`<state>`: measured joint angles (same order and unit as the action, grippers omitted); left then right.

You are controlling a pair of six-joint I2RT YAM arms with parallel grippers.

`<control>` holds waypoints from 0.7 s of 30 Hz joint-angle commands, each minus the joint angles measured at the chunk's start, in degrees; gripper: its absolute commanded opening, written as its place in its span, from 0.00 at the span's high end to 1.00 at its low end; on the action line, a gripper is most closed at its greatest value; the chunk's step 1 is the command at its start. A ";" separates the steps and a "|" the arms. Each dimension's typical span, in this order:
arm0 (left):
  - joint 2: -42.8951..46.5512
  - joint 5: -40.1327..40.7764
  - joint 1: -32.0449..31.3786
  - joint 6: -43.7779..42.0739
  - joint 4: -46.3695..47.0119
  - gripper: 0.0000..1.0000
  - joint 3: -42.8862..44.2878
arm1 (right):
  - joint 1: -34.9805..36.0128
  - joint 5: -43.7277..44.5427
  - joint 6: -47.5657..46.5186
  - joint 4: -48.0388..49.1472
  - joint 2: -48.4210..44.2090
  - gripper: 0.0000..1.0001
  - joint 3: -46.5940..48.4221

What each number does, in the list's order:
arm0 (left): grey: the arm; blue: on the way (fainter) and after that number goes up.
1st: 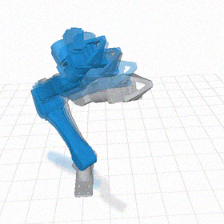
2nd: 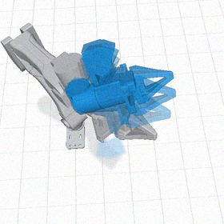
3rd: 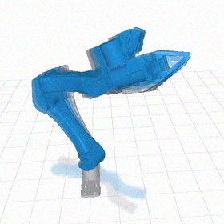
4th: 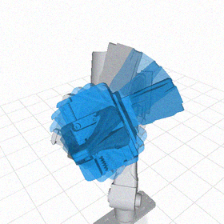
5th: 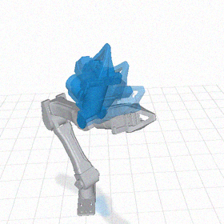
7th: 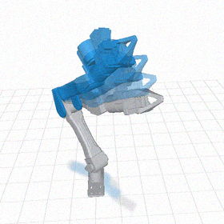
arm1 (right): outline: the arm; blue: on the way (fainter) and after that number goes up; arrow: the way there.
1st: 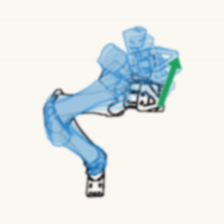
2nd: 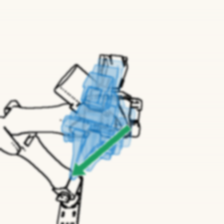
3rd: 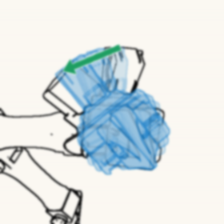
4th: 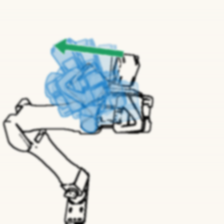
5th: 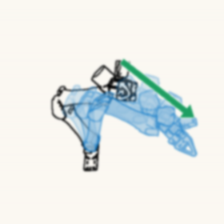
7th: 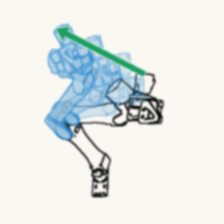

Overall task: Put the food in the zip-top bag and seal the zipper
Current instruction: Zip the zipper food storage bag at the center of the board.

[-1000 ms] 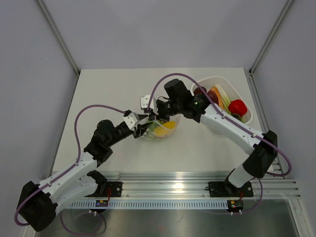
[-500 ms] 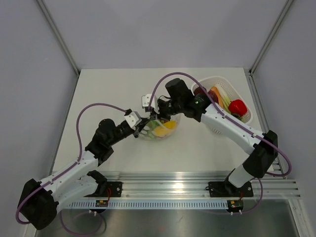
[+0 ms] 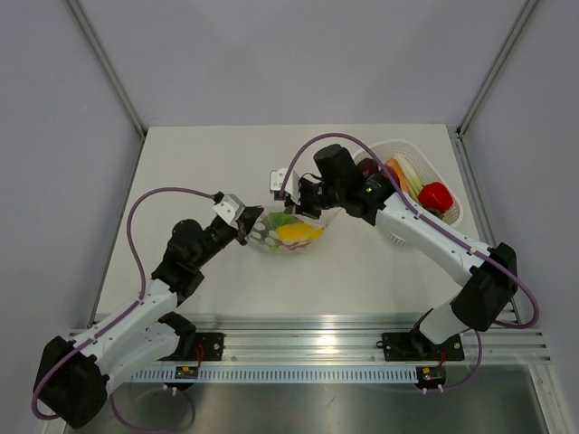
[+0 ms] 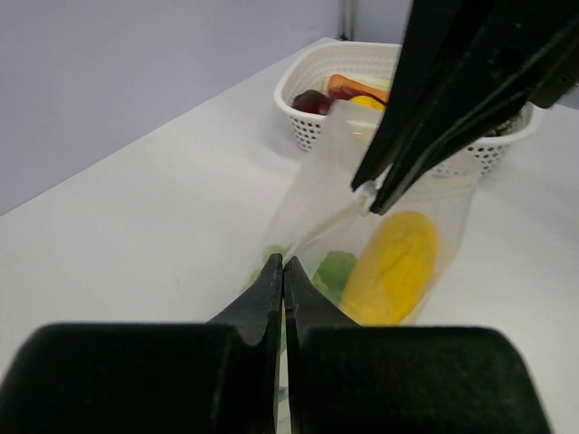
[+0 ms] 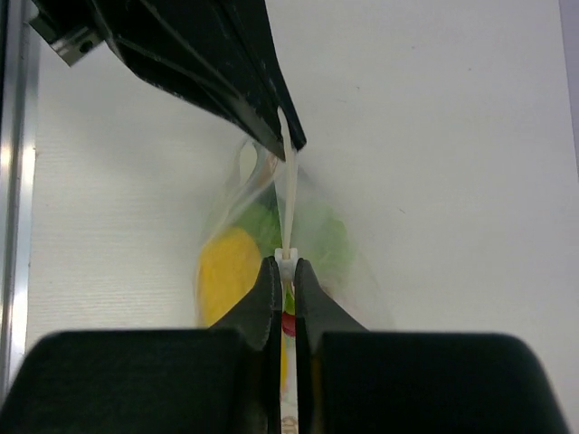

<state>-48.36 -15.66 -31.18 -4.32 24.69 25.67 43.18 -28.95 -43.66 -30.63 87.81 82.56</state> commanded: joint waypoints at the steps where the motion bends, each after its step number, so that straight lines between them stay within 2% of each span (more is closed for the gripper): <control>1: 0.46 11.51 2.70 1.85 6.42 1.00 2.01 | -1.34 8.27 1.29 -0.65 -2.47 1.00 -0.21; 3: -0.50 17.90 2.88 1.24 5.55 1.00 3.24 | -1.34 10.83 3.40 -3.54 -2.21 1.00 1.10; 9: -3.32 29.17 3.05 1.06 6.16 1.00 7.99 | -2.57 17.52 11.92 -9.79 -0.80 1.00 4.18; 13: -4.99 31.39 3.14 2.47 7.30 1.00 9.22 | -2.92 18.93 15.09 -9.45 -2.02 1.00 2.26; 21: -6.05 32.01 3.40 2.56 5.20 1.00 10.54 | -4.50 22.88 23.61 -7.25 -10.37 1.00 -6.36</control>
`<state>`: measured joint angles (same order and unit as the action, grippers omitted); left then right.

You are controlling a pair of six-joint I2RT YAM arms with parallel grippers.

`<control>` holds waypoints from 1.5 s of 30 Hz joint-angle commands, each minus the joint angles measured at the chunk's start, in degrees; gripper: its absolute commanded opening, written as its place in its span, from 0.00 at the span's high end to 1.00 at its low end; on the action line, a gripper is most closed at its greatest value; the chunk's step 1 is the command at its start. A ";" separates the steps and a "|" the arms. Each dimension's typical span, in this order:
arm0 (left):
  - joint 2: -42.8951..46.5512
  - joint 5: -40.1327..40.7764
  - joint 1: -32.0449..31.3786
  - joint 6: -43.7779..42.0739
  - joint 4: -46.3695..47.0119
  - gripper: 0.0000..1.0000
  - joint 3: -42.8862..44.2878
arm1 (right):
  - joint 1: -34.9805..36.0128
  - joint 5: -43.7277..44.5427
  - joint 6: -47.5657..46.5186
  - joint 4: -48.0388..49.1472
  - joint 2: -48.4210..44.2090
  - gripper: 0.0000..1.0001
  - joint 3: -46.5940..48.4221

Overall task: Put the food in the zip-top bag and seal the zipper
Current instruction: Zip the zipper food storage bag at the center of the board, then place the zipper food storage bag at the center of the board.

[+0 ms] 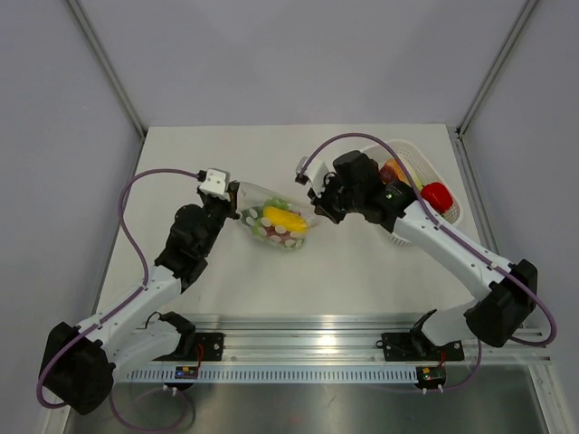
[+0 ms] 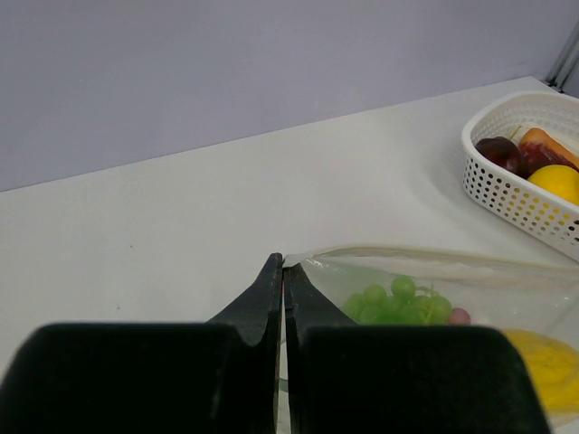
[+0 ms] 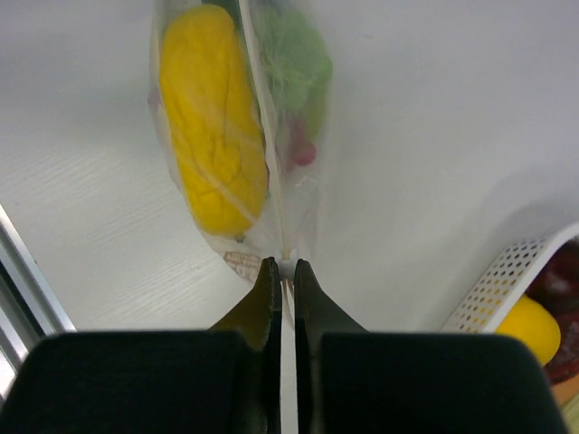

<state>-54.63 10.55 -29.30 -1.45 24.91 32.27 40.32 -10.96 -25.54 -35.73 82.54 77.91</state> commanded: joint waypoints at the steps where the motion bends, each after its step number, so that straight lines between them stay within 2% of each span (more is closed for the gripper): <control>1: 0.40 5.71 1.53 -0.22 4.72 1.00 3.94 | -1.82 5.07 6.46 -2.24 -5.89 1.00 -2.14; 8: 1.55 1.76 1.70 0.66 8.05 1.00 1.22 | -2.08 6.04 10.42 -3.12 -13.10 1.00 -9.87; 16: 0.93 0.18 1.70 2.76 9.19 1.00 0.34 | -2.17 8.41 14.20 2.06 -20.31 1.00 -18.39; 24: -2.40 -0.26 1.70 1.81 10.51 1.00 1.82 | -2.08 10.61 15.34 8.38 -20.41 1.00 -17.88; 27: -6.52 -1.58 1.70 0.06 13.58 1.00 4.20 | -2.08 12.80 15.09 12.16 -16.73 1.00 -14.55; 30: -10.57 -2.89 2.31 -1.62 14.64 1.00 8.94 | -2.08 15.52 12.10 13.40 -9.00 1.00 -7.01; 33: -15.84 -4.39 4.33 -3.55 13.24 1.00 16.14 | -2.17 19.73 7.45 15.15 3.28 1.00 2.92; 35: -17.52 -6.05 5.74 -3.64 11.23 1.00 21.13 | -2.34 20.71 4.28 15.77 8.05 1.00 10.75; 37: -17.70 -6.24 7.41 -3.47 7.99 1.00 23.88 | -2.35 21.77 2.96 15.25 13.42 1.00 17.43; 40: -16.30 -5.45 8.20 -3.47 5.51 1.00 26.79 | -2.26 20.72 2.78 14.63 16.51 1.00 21.67; 43: -13.14 -4.22 8.21 -2.68 3.23 1.00 26.62 | -2.35 21.07 1.90 22.33 17.21 1.00 21.85; 45: -10.42 -3.43 8.21 -1.37 1.82 1.00 25.92 | -2.35 22.47 1.37 23.94 18.96 1.00 24.46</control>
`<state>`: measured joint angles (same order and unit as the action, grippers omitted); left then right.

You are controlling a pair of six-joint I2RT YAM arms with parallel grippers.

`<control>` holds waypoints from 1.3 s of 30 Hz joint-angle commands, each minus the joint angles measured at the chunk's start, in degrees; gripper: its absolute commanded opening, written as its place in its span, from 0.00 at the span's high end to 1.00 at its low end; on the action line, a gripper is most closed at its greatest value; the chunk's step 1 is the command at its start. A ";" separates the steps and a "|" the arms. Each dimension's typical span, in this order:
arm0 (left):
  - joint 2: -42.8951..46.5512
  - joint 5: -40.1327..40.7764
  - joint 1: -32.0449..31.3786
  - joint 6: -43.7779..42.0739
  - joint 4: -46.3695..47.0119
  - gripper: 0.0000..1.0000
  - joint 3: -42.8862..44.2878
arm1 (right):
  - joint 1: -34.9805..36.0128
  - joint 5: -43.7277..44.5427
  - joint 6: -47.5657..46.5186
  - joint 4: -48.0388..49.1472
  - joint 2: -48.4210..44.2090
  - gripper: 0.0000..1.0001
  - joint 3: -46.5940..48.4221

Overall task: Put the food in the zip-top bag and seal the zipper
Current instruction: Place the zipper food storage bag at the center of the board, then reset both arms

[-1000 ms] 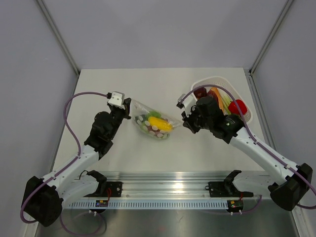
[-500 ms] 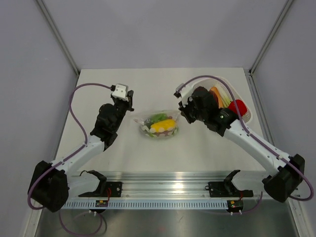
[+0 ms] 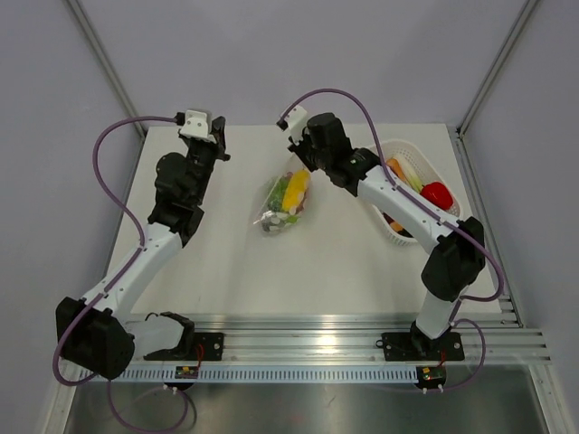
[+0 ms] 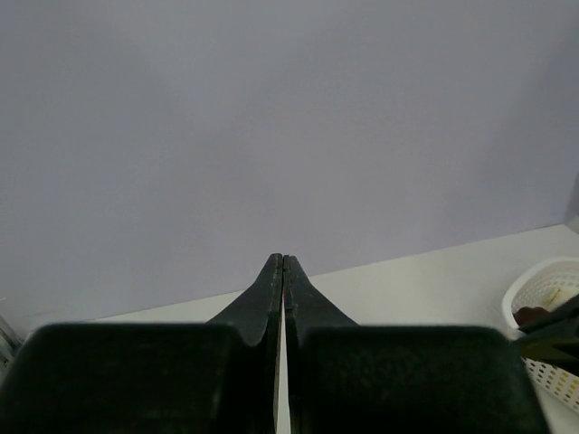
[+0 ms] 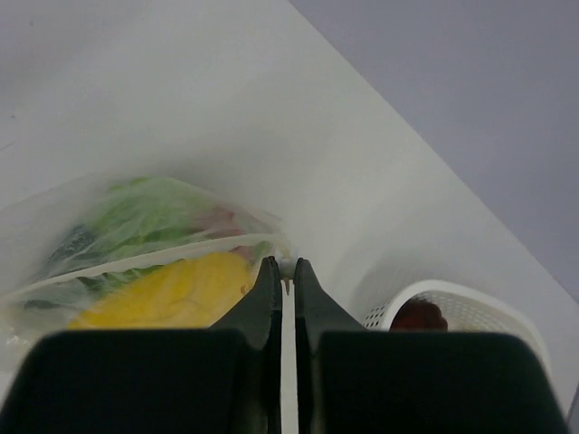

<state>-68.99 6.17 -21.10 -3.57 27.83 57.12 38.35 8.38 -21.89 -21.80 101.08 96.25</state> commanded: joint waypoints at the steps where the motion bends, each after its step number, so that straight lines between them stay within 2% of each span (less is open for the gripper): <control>1: 4.91 1.29 0.01 1.02 -2.60 1.00 0.80 | -0.47 3.74 -2.19 9.76 1.22 1.00 7.62; 3: 8.51 2.09 0.01 2.25 -4.62 1.00 0.27 | -0.38 5.14 -0.71 8.97 2.80 0.99 10.70; 4: 9.91 2.00 0.01 2.78 -7.07 1.00 -0.25 | -0.38 5.33 0.08 7.93 2.64 0.94 10.80; 6: 14.12 0.34 0.01 3.31 -9.80 0.97 -0.87 | -0.38 5.51 4.10 7.91 0.02 0.51 7.32; 7: 15.45 -0.11 0.01 3.22 -12.43 0.92 -1.66 | -0.38 5.42 5.70 9.57 -1.40 0.38 5.37; 8: 16.68 -0.55 0.01 5.05 -13.41 0.84 -2.27 | -0.29 5.68 7.11 10.80 -2.98 0.32 3.01; 9: 19.31 -0.29 0.01 7.07 -14.20 0.74 -3.06 | -0.38 6.46 10.26 11.77 -6.21 0.20 -1.28; 10: 20.46 -0.46 0.01 8.05 -16.30 0.52 -3.68 | -0.38 7.69 11.77 12.65 -7.90 0.18 -3.33; 12: 22.40 -1.87 -0.08 10.85 -19.47 0.35 -4.82 | -0.38 13.03 15.88 12.93 -12.28 0.12 -7.89; 13: 23.89 -1.87 -0.08 11.83 -22.27 0.22 -5.09 | -0.38 14.72 17.39 11.45 -13.79 0.03 -9.13; 15: 25.21 -2.04 -0.08 14.46 -24.66 0.14 -6.49 | -0.38 18.75 21.51 9.24 -18.17 0.01 -12.73; 16: 26.53 -2.22 -0.08 15.34 -26.41 0.06 -7.19 | -0.38 19.30 24.32 6.88 -19.85 0.01 -14.06; 18: 27.76 -2.92 -0.08 17.27 -27.74 0.01 -8.86 | -0.38 20.18 29.24 4.85 -25.19 0.01 -18.35; 20: 29.26 -2.66 -0.08 18.94 -30.37 0.01 -9.92 | -0.38 20.79 32.33 1.86 -28.81 0.01 -21.52; 21: 29.70 -1.53 -0.08 19.82 -32.65 0.01 -10.88 | -0.29 22.36 36.87 0.46 -32.05 0.01 -24.06; 23: 30.14 2.76 -0.08 22.02 -35.73 0.01 -11.42 | -0.29 23.26 39.11 -5.07 -34.80 0.01 -25.84; 25: 30.23 3.32 -0.08 23.43 -39.07 0.01 -12.64 | -0.38 24.57 41.92 -9.81 -38.49 0.01 -28.65; 29: 31.11 3.31 -0.08 27.90 -42.94 0.01 -16.33 | -0.38 32.28 51.05 -18.08 -44.46 0.01 -33.39; 30: 31.46 4.27 -0.08 29.14 -44.34 0.01 -17.47 | -0.29 33.53 54.64 -20.10 -45.00 0.01 -33.67; 32: 31.73 6.39 -0.08 30.55 -45.67 0.01 -20.20 | -0.38 34.59 55.99 -24.33 -45.79 0.01 -34.98; 36: 31.90 7.45 -0.08 33.80 -48.58 0.01 -20.56 | -0.38 36.97 61.52 -30.12 -45.53 0.01 -35.69; 39: 32.16 8.85 -0.08 35.30 -48.93 0.01 -21.00 | -0.38 37.32 63.11 -30.84 -44.74 0.01 -36.22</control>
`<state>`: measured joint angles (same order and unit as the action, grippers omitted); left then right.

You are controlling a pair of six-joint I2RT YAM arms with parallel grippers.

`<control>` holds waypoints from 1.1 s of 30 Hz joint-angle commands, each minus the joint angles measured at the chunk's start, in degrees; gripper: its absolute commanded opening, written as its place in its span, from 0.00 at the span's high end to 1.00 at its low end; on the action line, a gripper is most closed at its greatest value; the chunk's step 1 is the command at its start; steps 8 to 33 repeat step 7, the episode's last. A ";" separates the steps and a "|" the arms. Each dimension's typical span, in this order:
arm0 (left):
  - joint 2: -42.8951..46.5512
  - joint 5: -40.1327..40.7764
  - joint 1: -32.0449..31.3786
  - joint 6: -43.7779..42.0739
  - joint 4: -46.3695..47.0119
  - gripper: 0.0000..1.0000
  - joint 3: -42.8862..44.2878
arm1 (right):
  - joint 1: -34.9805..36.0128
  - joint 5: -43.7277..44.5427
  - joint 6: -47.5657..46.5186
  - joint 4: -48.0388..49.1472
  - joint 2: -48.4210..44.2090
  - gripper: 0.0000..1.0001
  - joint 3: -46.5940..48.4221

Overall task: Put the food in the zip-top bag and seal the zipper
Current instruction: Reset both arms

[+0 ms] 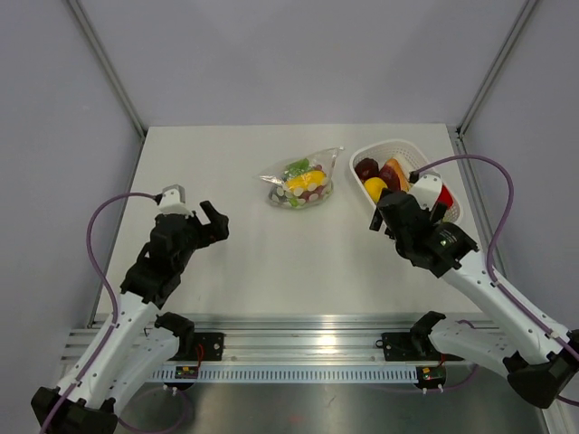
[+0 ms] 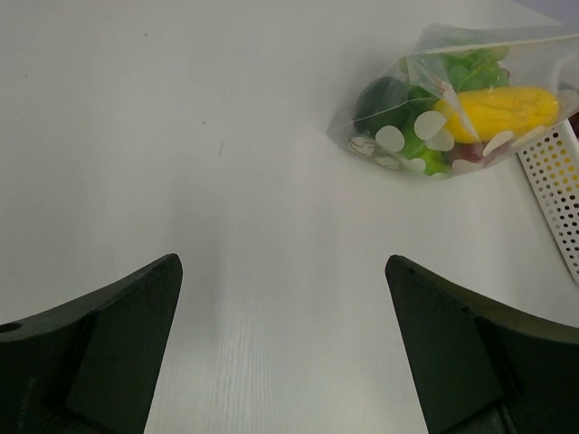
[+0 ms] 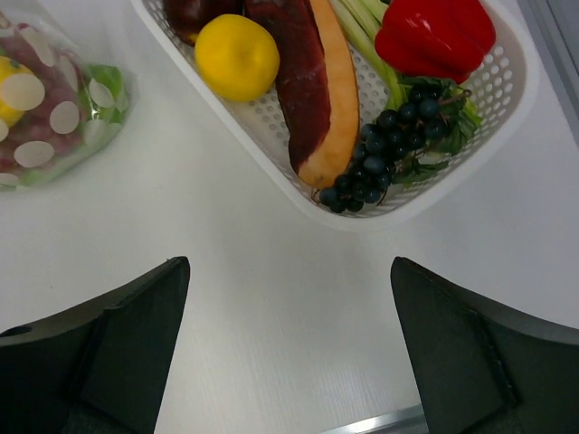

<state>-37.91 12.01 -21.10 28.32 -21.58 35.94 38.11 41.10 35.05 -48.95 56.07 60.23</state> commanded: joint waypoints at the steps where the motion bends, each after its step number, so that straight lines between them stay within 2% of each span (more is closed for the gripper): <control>1: 1.08 5.80 -0.08 4.11 -0.38 0.01 0.35 | -0.14 5.12 6.35 -3.61 0.44 0.00 -0.46; 7: 1.08 12.67 -0.08 5.69 -6.45 0.01 2.55 | -0.14 7.15 9.69 -7.30 1.93 0.01 -0.55; 33: 1.08 12.67 -0.08 5.69 -6.45 0.01 2.55 | -0.14 7.15 9.69 -7.30 1.93 0.01 -0.55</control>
